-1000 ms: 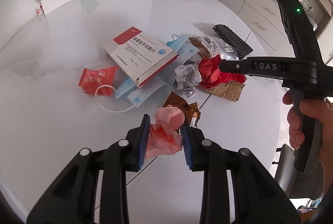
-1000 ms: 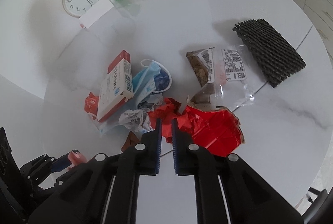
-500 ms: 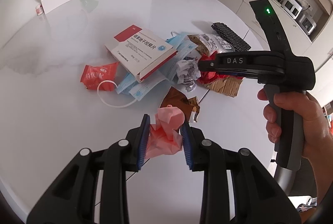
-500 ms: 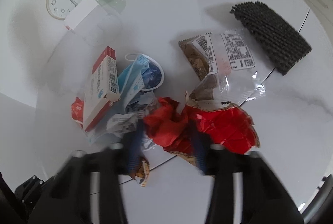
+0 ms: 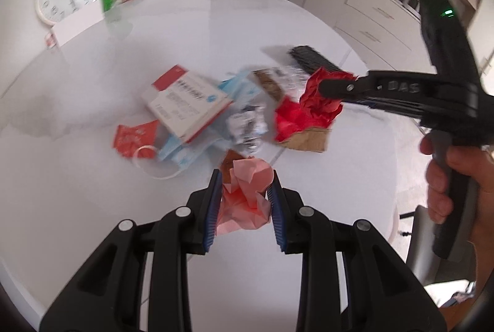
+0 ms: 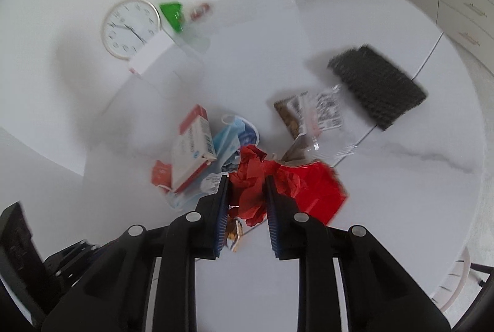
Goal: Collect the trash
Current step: 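Carry both items to the wastebasket, open both tools, and return to the table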
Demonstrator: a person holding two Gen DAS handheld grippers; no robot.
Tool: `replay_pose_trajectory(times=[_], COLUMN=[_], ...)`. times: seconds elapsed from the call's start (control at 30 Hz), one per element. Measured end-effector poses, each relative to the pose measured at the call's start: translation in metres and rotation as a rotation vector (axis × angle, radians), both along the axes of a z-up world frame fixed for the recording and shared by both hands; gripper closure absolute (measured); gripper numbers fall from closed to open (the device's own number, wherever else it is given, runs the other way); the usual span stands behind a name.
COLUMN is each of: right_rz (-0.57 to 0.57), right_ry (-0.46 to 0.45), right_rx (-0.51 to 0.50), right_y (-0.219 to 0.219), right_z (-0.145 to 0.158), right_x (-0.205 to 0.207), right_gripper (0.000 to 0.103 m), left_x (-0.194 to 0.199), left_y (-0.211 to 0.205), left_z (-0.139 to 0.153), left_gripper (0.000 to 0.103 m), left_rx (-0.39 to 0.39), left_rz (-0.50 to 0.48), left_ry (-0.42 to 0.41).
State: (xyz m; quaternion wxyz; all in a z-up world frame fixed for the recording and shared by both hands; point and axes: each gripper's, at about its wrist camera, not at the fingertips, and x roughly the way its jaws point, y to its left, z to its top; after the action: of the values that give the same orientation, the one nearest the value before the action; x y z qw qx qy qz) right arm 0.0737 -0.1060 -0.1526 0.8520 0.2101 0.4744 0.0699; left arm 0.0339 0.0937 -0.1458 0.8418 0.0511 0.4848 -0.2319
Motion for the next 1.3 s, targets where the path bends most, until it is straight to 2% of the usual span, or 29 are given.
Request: replay_pose_trajectory(times=[0.17, 0.4, 0.5, 0.63, 0.7, 0.73, 0.83, 0.97, 1.07, 1.2, 1.23, 1.3], right_rz=[-0.055, -0.289, -0.383, -0.463, -0.488, -0.497, -0.513, -0.512, -0.490, -0.445, -0.435, -0.411], right_ry=[-0.047, 0.003, 0.028, 0.055, 0.059, 0.059, 0.063, 0.080, 0.098, 0.131, 0.139, 0.163], right_rx=[-0.080, -0.179, -0.191, -0.192, -0.182, -0.177, -0.163, -0.135, -0.130, -0.132, -0.138, -0.145], right_y=[-0.042, -0.146, -0.187, -0.228, -0.242, -0.248, -0.263, -0.274, -0.277, -0.271, -0.268, -0.263], right_z=[0.029, 0.037, 0.032, 0.020, 0.013, 0.010, -0.003, -0.022, -0.033, -0.048, -0.052, -0.060], right_x=[-0.057, -0.172, -0.215, -0.258, -0.274, -0.280, -0.293, -0.300, -0.302, -0.298, -0.297, -0.293], right_gripper=[0.080, 0.080, 0.080, 0.080, 0.080, 0.080, 0.080, 0.080, 0.080, 0.075, 0.072, 0.058], left_x=[-0.017, -0.062, -0.089, -0.115, -0.126, -0.129, -0.138, -0.144, -0.141, -0.125, -0.120, -0.110], left_y=[-0.057, -0.183, -0.243, -0.303, -0.329, -0.337, -0.353, -0.360, -0.356, -0.343, -0.336, -0.322], left_z=[0.011, 0.010, -0.001, -0.024, -0.036, -0.040, -0.041, -0.029, -0.016, -0.007, -0.006, 0.000], left_gripper=[0.073, 0.073, 0.074, 0.073, 0.066, 0.057, 0.038, 0.022, 0.014, 0.014, 0.014, 0.014], left_rx=[-0.027, -0.087, -0.075, -0.026, 0.010, 0.027, 0.041, 0.036, 0.042, 0.045, 0.039, 0.017], left_rz=[-0.127, -0.423, -0.550, -0.664, -0.697, -0.700, -0.699, -0.689, -0.642, -0.538, -0.508, -0.442], left_ry=[0.005, 0.066, 0.095, 0.151, 0.184, 0.189, 0.182, 0.148, 0.106, 0.121, 0.128, 0.135])
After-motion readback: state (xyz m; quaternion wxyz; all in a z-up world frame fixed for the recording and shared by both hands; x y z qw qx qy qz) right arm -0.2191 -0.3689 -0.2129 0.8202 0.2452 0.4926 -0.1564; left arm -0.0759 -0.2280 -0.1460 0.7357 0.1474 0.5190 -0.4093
